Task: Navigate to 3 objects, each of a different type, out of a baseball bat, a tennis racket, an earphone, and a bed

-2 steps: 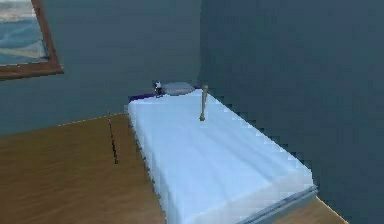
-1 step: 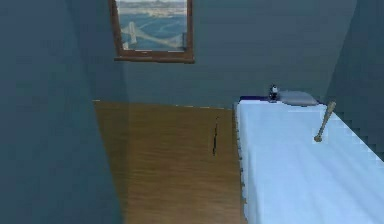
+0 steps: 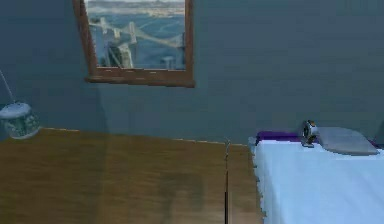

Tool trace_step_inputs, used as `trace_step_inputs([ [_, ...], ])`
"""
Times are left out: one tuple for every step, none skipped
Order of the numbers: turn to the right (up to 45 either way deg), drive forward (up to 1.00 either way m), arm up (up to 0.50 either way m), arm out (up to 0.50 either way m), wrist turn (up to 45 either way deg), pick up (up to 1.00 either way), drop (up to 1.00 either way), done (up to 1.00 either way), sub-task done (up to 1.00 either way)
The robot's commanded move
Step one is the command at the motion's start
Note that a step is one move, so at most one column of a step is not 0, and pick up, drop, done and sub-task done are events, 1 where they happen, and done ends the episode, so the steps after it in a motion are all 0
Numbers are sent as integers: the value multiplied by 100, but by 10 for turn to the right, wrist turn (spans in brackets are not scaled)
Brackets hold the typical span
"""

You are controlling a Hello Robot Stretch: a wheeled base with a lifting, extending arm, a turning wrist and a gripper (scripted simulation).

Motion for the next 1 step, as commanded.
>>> trace_step_inputs([
  [-450, 0, 0, 0, 0, 0, 0, 0, 0],
])
